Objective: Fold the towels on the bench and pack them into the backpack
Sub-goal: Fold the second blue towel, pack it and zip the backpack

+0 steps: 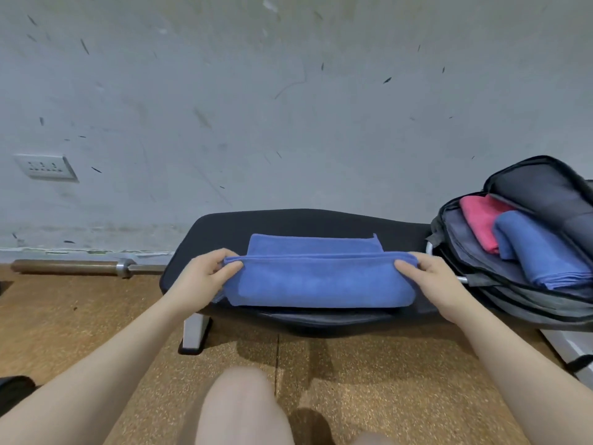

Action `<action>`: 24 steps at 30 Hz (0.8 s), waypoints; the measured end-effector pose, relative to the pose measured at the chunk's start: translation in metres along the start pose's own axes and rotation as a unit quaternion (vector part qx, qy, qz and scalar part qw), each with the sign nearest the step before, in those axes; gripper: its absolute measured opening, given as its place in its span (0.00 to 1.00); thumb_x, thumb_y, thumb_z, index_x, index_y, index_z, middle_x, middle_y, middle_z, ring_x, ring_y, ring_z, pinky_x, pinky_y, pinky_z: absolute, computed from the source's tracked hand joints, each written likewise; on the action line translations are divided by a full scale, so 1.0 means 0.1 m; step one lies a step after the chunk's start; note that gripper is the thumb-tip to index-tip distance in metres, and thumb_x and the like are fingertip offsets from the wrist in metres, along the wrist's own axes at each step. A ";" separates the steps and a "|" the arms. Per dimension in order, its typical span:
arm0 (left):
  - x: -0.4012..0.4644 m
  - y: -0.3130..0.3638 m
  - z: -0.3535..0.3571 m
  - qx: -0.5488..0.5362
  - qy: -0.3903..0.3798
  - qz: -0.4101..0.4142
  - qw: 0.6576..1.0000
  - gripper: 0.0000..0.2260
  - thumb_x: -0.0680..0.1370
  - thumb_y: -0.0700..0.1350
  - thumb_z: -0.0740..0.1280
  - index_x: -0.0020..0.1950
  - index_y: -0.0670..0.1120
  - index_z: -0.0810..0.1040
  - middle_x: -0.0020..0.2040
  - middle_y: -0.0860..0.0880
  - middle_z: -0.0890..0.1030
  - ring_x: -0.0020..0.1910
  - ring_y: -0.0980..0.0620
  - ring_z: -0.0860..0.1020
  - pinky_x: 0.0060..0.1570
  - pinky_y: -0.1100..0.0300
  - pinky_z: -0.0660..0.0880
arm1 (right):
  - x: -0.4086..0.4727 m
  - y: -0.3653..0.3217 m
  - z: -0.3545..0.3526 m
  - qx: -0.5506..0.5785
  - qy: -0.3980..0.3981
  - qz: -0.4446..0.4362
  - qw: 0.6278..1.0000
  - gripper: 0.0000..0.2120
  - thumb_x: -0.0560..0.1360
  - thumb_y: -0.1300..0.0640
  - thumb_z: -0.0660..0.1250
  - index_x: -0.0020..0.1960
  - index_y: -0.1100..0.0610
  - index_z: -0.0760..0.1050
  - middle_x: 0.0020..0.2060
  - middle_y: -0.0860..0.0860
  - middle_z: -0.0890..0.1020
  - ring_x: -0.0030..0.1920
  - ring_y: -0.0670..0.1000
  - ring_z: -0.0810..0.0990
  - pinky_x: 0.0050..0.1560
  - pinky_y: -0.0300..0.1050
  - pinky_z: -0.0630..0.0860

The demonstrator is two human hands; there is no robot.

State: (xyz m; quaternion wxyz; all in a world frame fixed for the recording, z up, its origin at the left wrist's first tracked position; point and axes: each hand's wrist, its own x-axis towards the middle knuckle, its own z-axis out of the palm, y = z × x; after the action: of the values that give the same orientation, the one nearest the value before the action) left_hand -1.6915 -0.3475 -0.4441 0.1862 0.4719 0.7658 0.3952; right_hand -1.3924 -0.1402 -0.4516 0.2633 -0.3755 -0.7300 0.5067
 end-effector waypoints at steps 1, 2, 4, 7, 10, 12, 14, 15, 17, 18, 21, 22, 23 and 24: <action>0.10 -0.01 0.01 -0.022 0.012 -0.005 1.000 0.08 0.79 0.47 0.60 0.46 0.48 0.78 0.41 0.49 0.81 0.40 0.52 0.77 0.40 0.58 0.71 | 0.10 -0.02 0.04 0.034 0.027 0.013 0.999 0.08 0.78 0.60 0.61 0.48 0.58 0.79 0.41 0.49 0.83 0.40 0.44 0.80 0.40 0.38 0.76; 0.22 -0.02 0.02 -0.039 0.021 -0.011 0.999 0.09 0.79 0.47 0.60 0.44 0.47 0.78 0.41 0.48 0.81 0.39 0.52 0.76 0.41 0.56 0.70 | 0.20 -0.04 0.09 0.058 0.056 0.023 0.996 0.08 0.78 0.60 0.61 0.50 0.58 0.79 0.43 0.50 0.83 0.42 0.46 0.80 0.43 0.39 0.76; 0.46 -0.08 0.07 -0.065 0.024 -0.032 0.997 0.11 0.79 0.48 0.60 0.42 0.45 0.78 0.40 0.44 0.80 0.38 0.52 0.74 0.40 0.56 0.67 | 0.42 0.01 0.16 0.053 0.108 0.047 0.992 0.10 0.78 0.59 0.61 0.47 0.61 0.79 0.42 0.53 0.82 0.42 0.49 0.78 0.43 0.43 0.74; 0.79 -0.20 0.17 -0.083 0.000 -0.076 0.994 0.16 0.79 0.49 0.60 0.39 0.38 0.74 0.36 0.41 0.75 0.37 0.51 0.71 0.38 0.57 0.64 | 0.72 0.14 0.26 -0.007 0.152 0.091 0.984 0.17 0.77 0.54 0.61 0.41 0.68 0.74 0.36 0.62 0.78 0.38 0.52 0.73 0.41 0.47 0.68; 1.08 -0.30 0.26 -0.077 -0.005 -0.104 0.992 0.15 0.79 0.48 0.60 0.35 0.43 0.69 0.34 0.46 0.70 0.34 0.51 0.67 0.35 0.57 0.61 | 0.97 0.22 0.31 -0.055 0.166 0.135 0.975 0.18 0.77 0.53 0.60 0.36 0.67 0.70 0.33 0.57 0.72 0.36 0.52 0.69 0.37 0.46 0.62; 1.24 -0.34 0.32 -0.050 -0.008 -0.123 0.991 0.16 0.79 0.48 0.59 0.33 0.45 0.66 0.31 0.49 0.68 0.32 0.52 0.65 0.33 0.59 0.60 | 1.11 0.26 0.32 -0.113 0.171 0.143 0.968 0.18 0.77 0.54 0.59 0.32 0.61 0.64 0.29 0.55 0.68 0.33 0.52 0.66 0.34 0.46 0.59; 1.39 -0.38 0.38 -0.010 -0.010 -0.140 0.990 0.15 0.80 0.47 0.58 0.34 0.44 0.65 0.31 0.50 0.68 0.31 0.53 0.64 0.31 0.60 0.59 | 1.23 0.27 0.34 -0.186 0.174 0.152 0.955 0.19 0.77 0.55 0.58 0.30 0.58 0.58 0.26 0.53 0.66 0.30 0.52 0.63 0.31 0.46 0.57; 1.46 -0.41 0.41 0.014 -0.010 -0.147 0.989 0.14 0.80 0.47 0.57 0.35 0.44 0.66 0.32 0.50 0.69 0.31 0.53 0.65 0.30 0.60 0.60 | 1.28 0.27 0.35 -0.209 0.174 0.158 0.949 0.20 0.77 0.55 0.58 0.29 0.57 0.57 0.26 0.52 0.65 0.29 0.51 0.62 0.31 0.46 0.56; 1.55 -0.45 0.47 0.070 -0.007 -0.143 0.987 0.14 0.80 0.47 0.56 0.37 0.43 0.69 0.33 0.50 0.71 0.32 0.52 0.68 0.31 0.59 0.62 | 1.35 0.30 0.35 -0.242 0.176 0.175 0.938 0.20 0.77 0.55 0.58 0.29 0.56 0.57 0.26 0.52 0.66 0.29 0.52 0.63 0.30 0.45 0.56; 1.57 -0.46 0.50 0.095 -0.005 -0.134 0.986 0.13 0.80 0.48 0.56 0.39 0.43 0.70 0.33 0.49 0.72 0.33 0.51 0.69 0.30 0.58 0.63 | 1.37 0.33 0.34 -0.262 0.176 0.183 0.931 0.19 0.77 0.55 0.58 0.29 0.57 0.58 0.27 0.52 0.68 0.30 0.53 0.65 0.30 0.45 0.57; 1.61 -0.47 0.56 0.170 -0.013 -0.116 0.979 0.11 0.80 0.48 0.55 0.43 0.44 0.72 0.35 0.49 0.74 0.35 0.48 0.72 0.28 0.59 0.63 | 1.35 0.39 0.28 -0.320 0.170 0.205 0.909 0.18 0.77 0.51 0.59 0.31 0.57 0.64 0.31 0.53 0.73 0.33 0.55 0.71 0.29 0.44 0.62; 1.62 -0.47 0.58 0.191 -0.014 -0.113 0.975 0.10 0.80 0.48 0.55 0.44 0.44 0.71 0.36 0.48 0.74 0.35 0.48 0.73 0.27 0.59 0.63 | 1.33 0.39 0.26 -0.326 0.170 0.210 0.906 0.17 0.77 0.51 0.59 0.32 0.57 0.66 0.32 0.54 0.75 0.34 0.55 0.72 0.30 0.44 0.64; 1.61 -0.45 0.59 0.218 -0.002 -0.107 0.970 0.08 0.80 0.47 0.56 0.46 0.44 0.70 0.38 0.48 0.75 0.35 0.47 0.73 0.27 0.60 0.63 | 1.31 0.37 0.25 -0.330 0.172 0.213 0.904 0.16 0.77 0.50 0.59 0.34 0.58 0.68 0.34 0.54 0.76 0.35 0.55 0.73 0.32 0.44 0.65; 1.60 -0.45 0.59 0.253 0.031 -0.086 0.963 0.05 0.78 0.45 0.59 0.49 0.43 0.70 0.40 0.46 0.75 0.35 0.46 0.73 0.26 0.60 0.63 | 1.30 0.34 0.26 -0.341 0.174 0.208 0.900 0.15 0.77 0.50 0.58 0.37 0.59 0.69 0.37 0.55 0.76 0.37 0.56 0.74 0.33 0.45 0.67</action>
State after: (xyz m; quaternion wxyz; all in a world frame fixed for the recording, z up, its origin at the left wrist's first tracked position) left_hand -1.7560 -0.1938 -0.5014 0.0698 0.4236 0.8839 0.1853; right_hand -1.4780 -0.0414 -0.4916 0.1302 -0.6679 -0.7060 0.1963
